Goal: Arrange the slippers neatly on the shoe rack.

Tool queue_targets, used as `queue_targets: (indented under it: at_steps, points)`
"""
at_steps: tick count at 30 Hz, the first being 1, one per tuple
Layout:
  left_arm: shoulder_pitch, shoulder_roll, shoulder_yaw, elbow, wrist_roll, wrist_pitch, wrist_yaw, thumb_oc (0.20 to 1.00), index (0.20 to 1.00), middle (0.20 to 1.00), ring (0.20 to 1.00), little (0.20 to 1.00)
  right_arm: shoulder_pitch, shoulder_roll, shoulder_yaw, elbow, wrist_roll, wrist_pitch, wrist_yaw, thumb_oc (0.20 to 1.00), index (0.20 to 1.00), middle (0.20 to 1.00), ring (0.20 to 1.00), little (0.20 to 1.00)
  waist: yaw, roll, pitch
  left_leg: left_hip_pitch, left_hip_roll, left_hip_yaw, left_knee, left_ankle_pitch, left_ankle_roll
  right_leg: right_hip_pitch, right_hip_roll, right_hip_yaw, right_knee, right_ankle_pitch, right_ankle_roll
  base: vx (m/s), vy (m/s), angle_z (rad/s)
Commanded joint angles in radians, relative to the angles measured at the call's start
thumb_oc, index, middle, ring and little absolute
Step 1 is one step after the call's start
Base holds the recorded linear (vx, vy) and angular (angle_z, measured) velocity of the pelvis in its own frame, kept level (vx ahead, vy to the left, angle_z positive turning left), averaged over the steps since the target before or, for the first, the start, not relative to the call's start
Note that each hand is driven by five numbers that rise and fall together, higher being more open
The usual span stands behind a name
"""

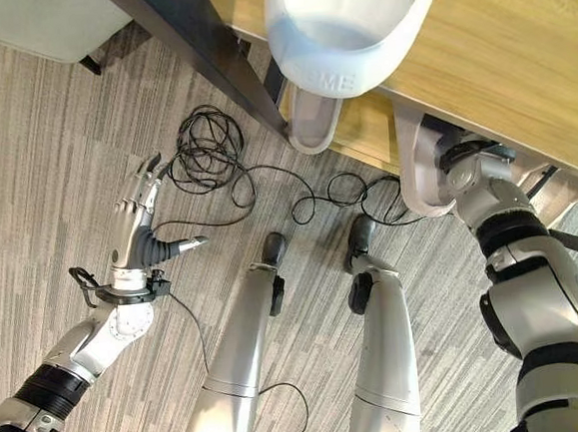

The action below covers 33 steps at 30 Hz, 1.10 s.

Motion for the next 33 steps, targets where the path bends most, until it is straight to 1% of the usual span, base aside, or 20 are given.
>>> queue_targets:
  at_steps: [1,5,6,12,15,16,19,24,25,26,27,33]
  points:
    - [0.046,0.032,-0.014,-0.096,0.036,-0.011,0.05,1.0,1.0,1.0,1.0,1.0,-0.027,0.004,-0.002,-0.023,0.084,-0.031,-0.064,1.0,1.0,1.0,1.0,1.0,-0.006,0.021,-0.026,-0.021,0.046,-0.018,-0.121,0.054,-0.017,0.061,-0.017,0.038,0.063,-0.15,0.071,0.0,0.0,0.0]
    - [0.06,0.025,-0.014,-0.098,0.023,-0.016,0.046,1.0,1.0,1.0,1.0,1.0,-0.022,0.026,-0.002,-0.019,0.096,-0.031,-0.068,1.0,1.0,1.0,1.0,1.0,-0.007,0.02,-0.031,-0.025,0.042,-0.019,-0.118,0.054,-0.018,0.06,-0.016,0.039,0.063,-0.148,0.07,0.0,0.0,0.0]
    - [0.067,0.02,-0.01,-0.104,0.016,-0.019,0.047,1.0,1.0,1.0,1.0,1.0,-0.008,0.031,-0.014,-0.028,0.116,-0.042,-0.068,1.0,1.0,1.0,1.0,1.0,-0.007,0.022,-0.033,-0.027,0.041,-0.019,-0.119,0.055,-0.017,0.057,-0.017,0.038,0.062,-0.147,0.07,0.0,0.0,0.0]
    - [0.062,0.02,-0.016,-0.097,0.018,-0.015,0.047,1.0,1.0,1.0,1.0,1.0,0.042,0.047,-0.047,-0.042,0.126,-0.048,-0.083,1.0,1.0,1.0,1.0,1.0,-0.008,0.024,-0.034,-0.031,0.043,-0.02,-0.129,0.06,-0.016,0.057,-0.017,0.041,0.051,-0.14,0.073,0.0,0.0,0.0]
    - [0.065,0.022,-0.009,-0.098,0.018,-0.013,0.048,1.0,1.0,1.0,1.0,1.0,0.076,0.058,-0.076,-0.055,0.137,-0.05,-0.09,1.0,1.0,1.0,1.0,1.0,-0.01,0.025,-0.033,-0.032,0.043,-0.021,-0.13,0.061,-0.015,0.054,-0.016,0.044,0.049,-0.135,0.075,0.0,0.0,0.0]
    - [0.071,0.017,-0.004,-0.096,0.017,-0.012,0.05,1.0,1.0,1.0,1.0,1.0,0.107,0.07,-0.104,-0.071,0.148,-0.058,-0.103,1.0,1.0,1.0,1.0,1.0,-0.013,0.025,-0.032,-0.03,0.044,-0.018,-0.132,0.062,-0.014,0.055,-0.015,0.044,0.049,-0.133,0.074,0.0,0.0,0.0]
    - [0.078,0.011,-0.003,-0.09,0.008,-0.012,0.045,1.0,1.0,1.0,1.0,1.0,0.147,0.093,-0.142,-0.096,0.177,-0.07,-0.111,1.0,1.0,1.0,1.0,1.0,-0.016,0.024,-0.031,-0.022,0.044,-0.015,-0.136,0.064,-0.012,0.06,-0.011,0.046,0.045,-0.127,0.075,0.0,0.0,0.0]
    - [0.073,0.007,-0.005,-0.077,-0.006,-0.016,0.031,1.0,1.0,1.0,1.0,1.0,0.172,0.119,-0.167,-0.11,0.213,-0.081,-0.108,1.0,1.0,1.0,1.0,1.0,-0.017,0.022,-0.019,-0.001,0.047,-0.009,-0.17,0.072,-0.012,0.08,-0.01,0.046,0.012,-0.113,0.079,-0.02,0.005,0.0]
    - [0.066,0.005,-0.004,-0.076,-0.01,-0.014,0.027,1.0,1.0,1.0,1.0,1.0,0.182,0.142,-0.19,-0.111,0.259,-0.096,-0.105,1.0,1.0,1.0,1.0,1.0,-0.021,0.026,-0.014,0.004,0.048,-0.009,-0.183,0.077,-0.011,0.085,-0.01,0.047,-0.002,-0.106,0.081,-0.03,0.007,-0.01]
    - [0.066,0.006,-0.005,-0.076,-0.011,-0.014,0.026,1.0,1.0,1.0,1.0,1.0,0.183,0.142,-0.191,-0.111,0.261,-0.097,-0.105,1.0,1.0,1.0,1.0,1.0,-0.021,0.025,-0.014,0.006,0.048,-0.009,-0.185,0.078,-0.011,0.087,-0.01,0.047,-0.004,-0.105,0.081,-0.05,0.014,-0.01]
    - [0.057,0.005,-0.007,-0.074,-0.019,-0.016,0.022,1.0,1.0,1.0,1.0,1.0,0.185,0.173,-0.215,-0.114,0.344,-0.13,-0.099,1.0,1.0,1.0,1.0,1.0,-0.021,0.026,-0.01,0.012,0.049,-0.008,-0.197,0.085,-0.011,0.091,-0.008,0.052,-0.013,-0.097,0.083,0.0,0.0,0.0]
    - [0.043,0.0,-0.004,-0.065,-0.043,-0.02,-0.005,1.0,1.0,1.0,1.0,1.0,0.194,0.217,-0.216,-0.108,0.398,-0.15,-0.067,1.0,1.0,1.0,1.0,1.0,-0.021,0.028,-0.006,0.019,0.046,-0.008,-0.221,0.097,-0.011,0.097,-0.008,0.053,-0.036,-0.086,0.085,-0.01,0.001,0.0]
